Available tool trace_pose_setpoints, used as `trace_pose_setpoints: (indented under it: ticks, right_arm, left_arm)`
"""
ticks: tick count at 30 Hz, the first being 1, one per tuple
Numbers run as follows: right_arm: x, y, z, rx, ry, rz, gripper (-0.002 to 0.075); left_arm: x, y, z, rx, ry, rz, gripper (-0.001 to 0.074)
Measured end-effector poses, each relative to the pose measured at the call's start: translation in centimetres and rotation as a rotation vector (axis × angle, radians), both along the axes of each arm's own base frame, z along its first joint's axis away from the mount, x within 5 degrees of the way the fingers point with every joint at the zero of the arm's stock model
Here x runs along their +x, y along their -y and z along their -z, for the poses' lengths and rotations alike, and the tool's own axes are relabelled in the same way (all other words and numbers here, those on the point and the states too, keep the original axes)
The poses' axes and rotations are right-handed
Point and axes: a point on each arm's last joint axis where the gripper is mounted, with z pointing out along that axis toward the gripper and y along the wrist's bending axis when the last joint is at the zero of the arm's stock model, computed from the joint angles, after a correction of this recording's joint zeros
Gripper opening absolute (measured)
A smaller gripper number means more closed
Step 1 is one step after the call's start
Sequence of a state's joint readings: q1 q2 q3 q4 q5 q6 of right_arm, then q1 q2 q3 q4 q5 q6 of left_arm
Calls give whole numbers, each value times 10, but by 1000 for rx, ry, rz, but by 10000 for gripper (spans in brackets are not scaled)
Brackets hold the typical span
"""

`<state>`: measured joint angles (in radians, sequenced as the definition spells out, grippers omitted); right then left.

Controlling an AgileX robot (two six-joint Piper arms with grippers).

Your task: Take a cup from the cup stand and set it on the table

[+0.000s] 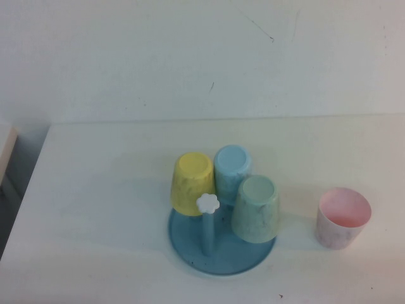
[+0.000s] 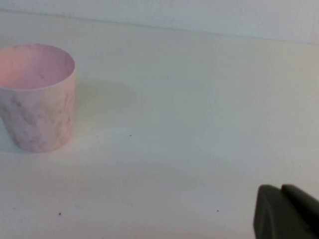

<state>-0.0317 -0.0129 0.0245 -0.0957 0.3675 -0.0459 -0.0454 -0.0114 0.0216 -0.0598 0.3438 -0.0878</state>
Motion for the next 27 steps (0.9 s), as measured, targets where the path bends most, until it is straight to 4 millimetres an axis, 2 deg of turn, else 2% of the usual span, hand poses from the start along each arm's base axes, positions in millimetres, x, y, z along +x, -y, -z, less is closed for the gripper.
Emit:
trace_pose_setpoints:
  ticks: [27]
  right_arm:
    - [0, 0, 0, 14, 1, 5, -3]
  left_arm:
    - [0, 0, 0, 4, 0, 0, -3]
